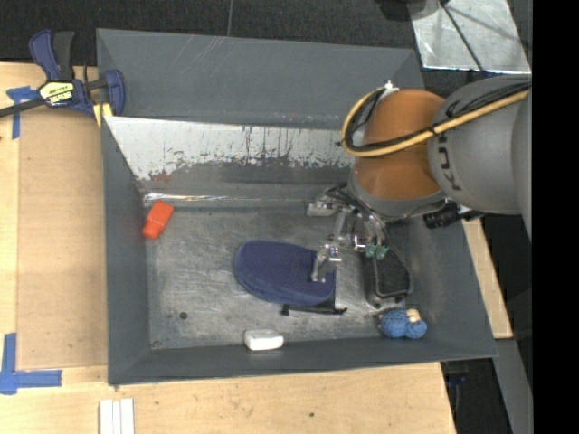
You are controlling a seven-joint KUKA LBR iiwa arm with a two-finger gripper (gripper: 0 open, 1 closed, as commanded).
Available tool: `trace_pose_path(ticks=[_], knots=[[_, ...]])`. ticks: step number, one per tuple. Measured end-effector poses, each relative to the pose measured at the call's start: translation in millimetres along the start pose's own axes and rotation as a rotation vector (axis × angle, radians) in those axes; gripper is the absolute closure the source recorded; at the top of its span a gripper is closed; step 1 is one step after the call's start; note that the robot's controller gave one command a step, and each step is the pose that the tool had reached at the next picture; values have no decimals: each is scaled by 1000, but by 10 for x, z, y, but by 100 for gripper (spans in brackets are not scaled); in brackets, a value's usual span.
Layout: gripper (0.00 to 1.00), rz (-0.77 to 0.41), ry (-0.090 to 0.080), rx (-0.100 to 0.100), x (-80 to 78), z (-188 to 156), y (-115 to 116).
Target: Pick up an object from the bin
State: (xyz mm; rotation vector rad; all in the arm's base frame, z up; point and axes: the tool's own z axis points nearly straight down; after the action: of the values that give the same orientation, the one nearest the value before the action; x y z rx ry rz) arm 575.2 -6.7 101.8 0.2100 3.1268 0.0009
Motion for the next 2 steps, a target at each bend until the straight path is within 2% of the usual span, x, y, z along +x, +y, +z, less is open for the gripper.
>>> trace_pose_path(ticks=[1, 2], knots=[[0, 186, 2, -2, -83, 4, 1127], [0, 265, 15, 10, -238, 224, 1720]])
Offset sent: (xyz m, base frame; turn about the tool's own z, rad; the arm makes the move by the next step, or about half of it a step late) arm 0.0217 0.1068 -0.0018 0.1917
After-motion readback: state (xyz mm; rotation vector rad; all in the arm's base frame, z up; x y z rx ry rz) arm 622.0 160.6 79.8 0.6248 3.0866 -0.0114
